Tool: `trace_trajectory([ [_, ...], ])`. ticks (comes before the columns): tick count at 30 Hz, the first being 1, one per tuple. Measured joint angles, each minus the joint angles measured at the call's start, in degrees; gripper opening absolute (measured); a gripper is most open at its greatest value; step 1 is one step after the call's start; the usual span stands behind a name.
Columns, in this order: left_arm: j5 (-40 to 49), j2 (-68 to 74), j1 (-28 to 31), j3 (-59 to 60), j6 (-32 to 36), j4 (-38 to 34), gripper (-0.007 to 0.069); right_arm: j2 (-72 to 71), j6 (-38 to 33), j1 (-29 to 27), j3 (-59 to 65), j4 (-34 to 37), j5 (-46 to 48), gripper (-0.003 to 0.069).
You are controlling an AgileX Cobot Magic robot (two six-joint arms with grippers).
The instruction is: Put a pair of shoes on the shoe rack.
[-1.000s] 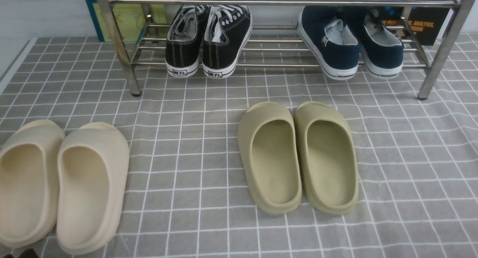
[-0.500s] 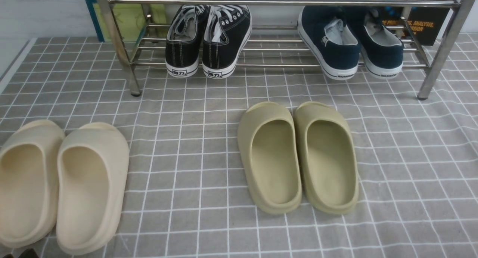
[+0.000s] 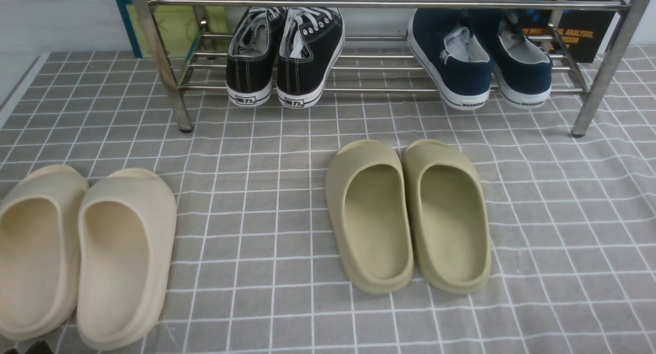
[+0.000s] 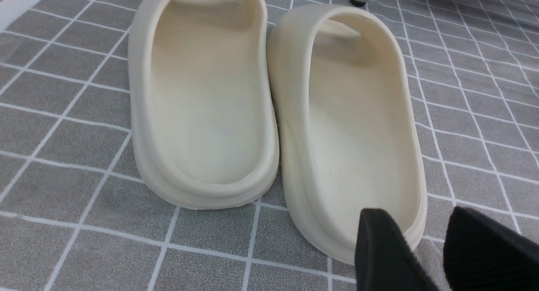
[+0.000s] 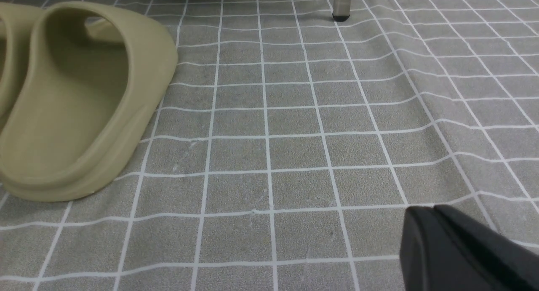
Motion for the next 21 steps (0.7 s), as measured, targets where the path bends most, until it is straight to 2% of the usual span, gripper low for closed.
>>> trace_trajectory([
  [21,0.0,0.0,0.0,0.0,0.0,0.0,0.0238,0.0,0.05,0.0,0.0,0.0,0.06,0.0048],
])
